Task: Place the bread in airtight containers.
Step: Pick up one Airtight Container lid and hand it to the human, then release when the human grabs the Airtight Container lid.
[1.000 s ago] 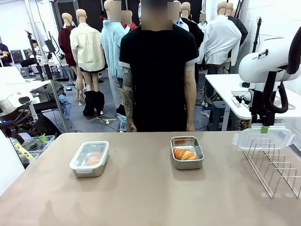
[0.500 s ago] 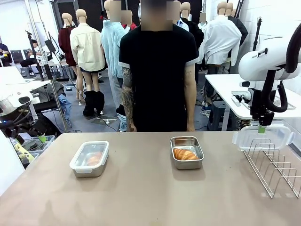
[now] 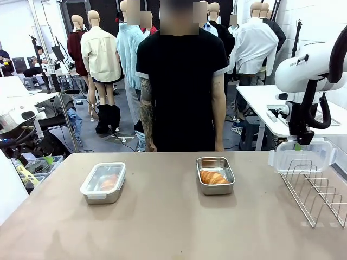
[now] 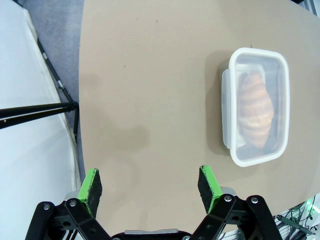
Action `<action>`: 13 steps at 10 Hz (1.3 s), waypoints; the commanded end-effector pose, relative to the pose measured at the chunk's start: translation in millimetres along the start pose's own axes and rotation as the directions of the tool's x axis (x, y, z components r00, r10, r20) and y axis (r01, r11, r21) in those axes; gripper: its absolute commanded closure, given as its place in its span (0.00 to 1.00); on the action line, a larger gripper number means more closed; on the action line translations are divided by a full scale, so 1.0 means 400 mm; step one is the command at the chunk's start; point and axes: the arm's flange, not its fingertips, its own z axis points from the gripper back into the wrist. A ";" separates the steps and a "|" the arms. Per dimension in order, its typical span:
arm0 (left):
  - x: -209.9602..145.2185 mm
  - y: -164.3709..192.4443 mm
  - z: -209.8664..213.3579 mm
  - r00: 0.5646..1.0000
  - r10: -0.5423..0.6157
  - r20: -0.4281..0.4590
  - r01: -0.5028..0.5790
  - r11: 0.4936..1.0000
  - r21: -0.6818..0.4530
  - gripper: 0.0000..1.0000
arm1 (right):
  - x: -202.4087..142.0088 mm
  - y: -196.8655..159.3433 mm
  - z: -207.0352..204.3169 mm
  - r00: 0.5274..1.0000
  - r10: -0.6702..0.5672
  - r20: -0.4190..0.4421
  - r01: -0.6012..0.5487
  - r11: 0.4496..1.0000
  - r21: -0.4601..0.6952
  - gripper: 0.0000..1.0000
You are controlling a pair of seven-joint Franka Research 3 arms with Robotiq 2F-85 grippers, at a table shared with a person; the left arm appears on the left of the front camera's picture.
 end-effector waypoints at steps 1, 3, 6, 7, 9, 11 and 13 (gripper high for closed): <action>-0.005 0.002 0.002 1.000 0.012 0.002 -0.012 1.000 0.013 0.00 | -0.003 -0.007 0.008 1.000 0.005 0.018 -0.005 1.000 0.018 1.00; -0.005 0.002 0.002 1.000 0.012 0.002 -0.012 1.000 0.013 0.00 | -0.003 -0.009 0.008 1.000 -0.006 0.026 0.005 1.000 0.028 1.00; -0.005 0.002 0.002 1.000 0.012 0.002 -0.012 1.000 0.013 0.00 | -0.002 0.000 0.001 1.000 -0.002 0.001 0.002 1.000 0.000 1.00; -0.005 0.002 0.002 1.000 0.012 0.002 -0.012 1.000 0.013 0.00 | -0.002 0.000 0.001 1.000 -0.002 0.001 0.002 1.000 0.000 1.00; -0.005 0.002 0.002 1.000 0.012 0.002 -0.012 1.000 0.013 0.00 | -0.003 0.000 0.001 1.000 -0.004 0.002 0.004 1.000 0.000 1.00; -0.005 0.002 0.002 1.000 0.012 0.002 -0.012 1.000 0.013 0.00 | 0.026 0.106 0.102 0.996 -0.075 0.038 0.076 0.997 -0.025 1.00; -0.005 0.002 0.002 1.000 0.012 0.002 -0.012 1.000 0.013 0.00 | 0.070 0.203 0.233 0.988 -0.138 0.073 0.143 0.986 -0.081 1.00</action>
